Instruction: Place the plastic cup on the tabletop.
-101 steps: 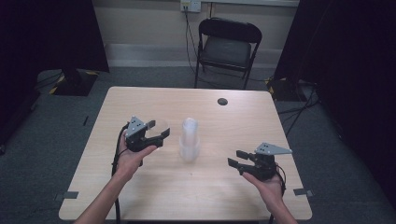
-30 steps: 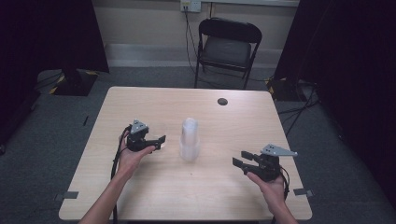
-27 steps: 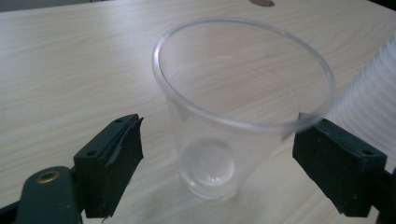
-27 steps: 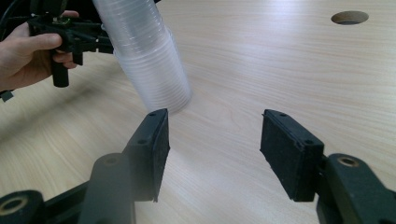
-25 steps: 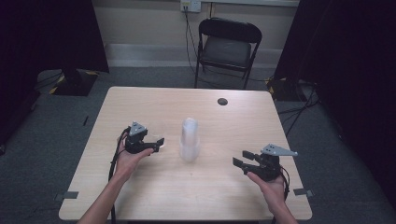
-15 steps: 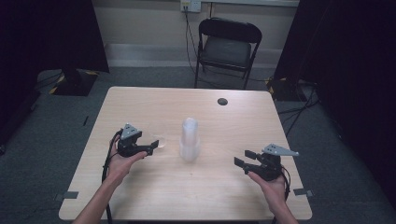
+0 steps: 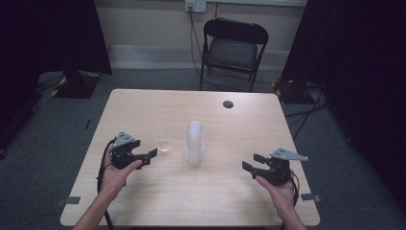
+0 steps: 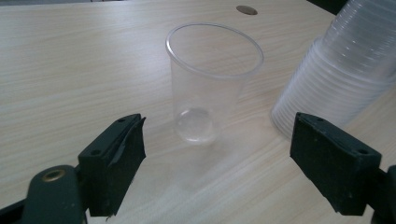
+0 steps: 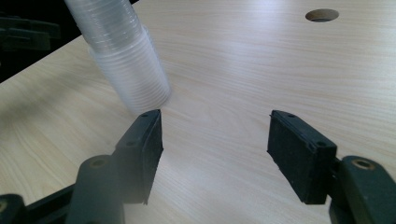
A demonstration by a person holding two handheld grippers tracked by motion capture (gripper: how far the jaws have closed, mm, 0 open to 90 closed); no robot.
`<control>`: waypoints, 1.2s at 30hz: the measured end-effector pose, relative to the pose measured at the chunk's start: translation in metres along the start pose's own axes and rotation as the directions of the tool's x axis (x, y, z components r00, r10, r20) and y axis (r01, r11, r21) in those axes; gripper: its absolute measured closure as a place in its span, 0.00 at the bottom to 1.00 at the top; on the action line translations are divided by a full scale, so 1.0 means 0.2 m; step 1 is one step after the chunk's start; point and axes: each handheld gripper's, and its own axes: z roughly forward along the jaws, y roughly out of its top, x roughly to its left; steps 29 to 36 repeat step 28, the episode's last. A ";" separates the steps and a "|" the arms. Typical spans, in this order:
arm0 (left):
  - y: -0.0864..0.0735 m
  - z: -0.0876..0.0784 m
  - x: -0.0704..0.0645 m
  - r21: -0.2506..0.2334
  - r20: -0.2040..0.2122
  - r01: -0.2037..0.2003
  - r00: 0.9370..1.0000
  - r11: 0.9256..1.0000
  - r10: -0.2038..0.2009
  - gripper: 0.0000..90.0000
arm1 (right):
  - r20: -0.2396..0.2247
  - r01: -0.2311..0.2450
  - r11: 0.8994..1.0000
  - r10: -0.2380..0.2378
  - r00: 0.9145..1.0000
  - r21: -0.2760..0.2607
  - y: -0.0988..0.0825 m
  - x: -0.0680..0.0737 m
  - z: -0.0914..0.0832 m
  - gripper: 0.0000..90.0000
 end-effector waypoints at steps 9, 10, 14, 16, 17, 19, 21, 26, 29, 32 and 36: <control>-0.04 -0.12 -0.11 0.029 0.025 -0.063 0.998 0.998 0.062 0.19 | 0.013 0.006 1.000 -0.007 1.000 0.009 -0.01 -0.01 0.00 0.39; -0.04 -0.13 -0.12 0.032 0.025 -0.067 0.997 0.997 0.066 0.18 | 0.013 0.004 1.000 -0.004 1.000 0.014 -0.01 -0.01 0.00 0.39; -0.09 -0.17 -0.16 0.045 0.037 -0.084 0.996 0.995 0.083 0.18 | 0.024 0.012 1.000 -0.012 1.000 0.014 -0.02 -0.01 0.00 0.39; -0.12 -0.19 -0.17 0.048 0.032 -0.088 0.996 0.995 0.087 0.18 | 0.028 0.009 1.000 -0.009 1.000 0.014 -0.02 -0.02 0.00 0.39; -0.14 -0.19 -0.17 0.054 0.029 -0.077 0.997 0.996 0.076 0.18 | 0.029 0.007 1.000 -0.007 1.000 0.011 -0.02 -0.02 0.00 0.39; -0.17 -0.20 -0.18 0.059 0.027 -0.081 0.996 0.995 0.080 0.18 | 0.035 0.006 1.000 -0.006 0.999 0.011 -0.02 -0.02 0.00 0.38; -0.20 -0.20 -0.18 0.062 0.036 -0.080 0.996 0.995 0.078 0.18 | 0.035 0.000 1.000 -0.001 0.999 0.015 -0.03 -0.03 0.01 0.38; -0.25 -0.20 -0.17 0.076 0.050 -0.086 0.995 0.993 0.082 0.18 | 0.062 0.042 0.999 -0.044 0.997 0.032 -0.05 -0.02 0.02 0.36; -0.26 -0.20 -0.16 0.079 0.050 -0.081 0.996 0.994 0.077 0.18 | 0.070 0.039 0.998 -0.042 0.997 0.046 -0.07 -0.03 0.03 0.34; -0.26 -0.20 -0.16 0.079 0.050 -0.081 0.996 0.994 0.077 0.18 | 0.070 0.039 0.998 -0.042 0.997 0.046 -0.07 -0.03 0.03 0.34; -0.26 -0.20 -0.16 0.079 0.050 -0.081 0.996 0.994 0.077 0.18 | 0.070 0.039 0.998 -0.042 0.997 0.046 -0.07 -0.03 0.03 0.34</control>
